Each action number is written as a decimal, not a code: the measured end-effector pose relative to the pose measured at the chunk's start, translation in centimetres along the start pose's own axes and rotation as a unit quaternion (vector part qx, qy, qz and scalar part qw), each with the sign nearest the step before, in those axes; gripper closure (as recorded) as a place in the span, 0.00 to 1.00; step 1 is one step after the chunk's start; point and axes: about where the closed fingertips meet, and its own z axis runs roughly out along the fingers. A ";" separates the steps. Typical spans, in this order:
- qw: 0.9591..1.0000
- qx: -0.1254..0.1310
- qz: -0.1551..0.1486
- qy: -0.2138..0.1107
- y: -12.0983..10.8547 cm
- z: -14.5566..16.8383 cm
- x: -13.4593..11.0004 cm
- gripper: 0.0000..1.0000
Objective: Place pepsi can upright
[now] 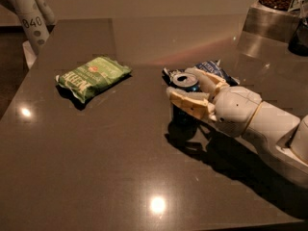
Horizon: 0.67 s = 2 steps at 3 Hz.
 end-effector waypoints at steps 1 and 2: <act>1.000 0.013 0.001 -0.015 -0.5 -0.8 0.2 0.30; 0.999 0.022 0.000 -0.028 -0.9 -1.6 0.4 0.07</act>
Offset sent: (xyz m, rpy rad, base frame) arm -0.0055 -0.0334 -0.0095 0.0728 -0.0554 -0.0691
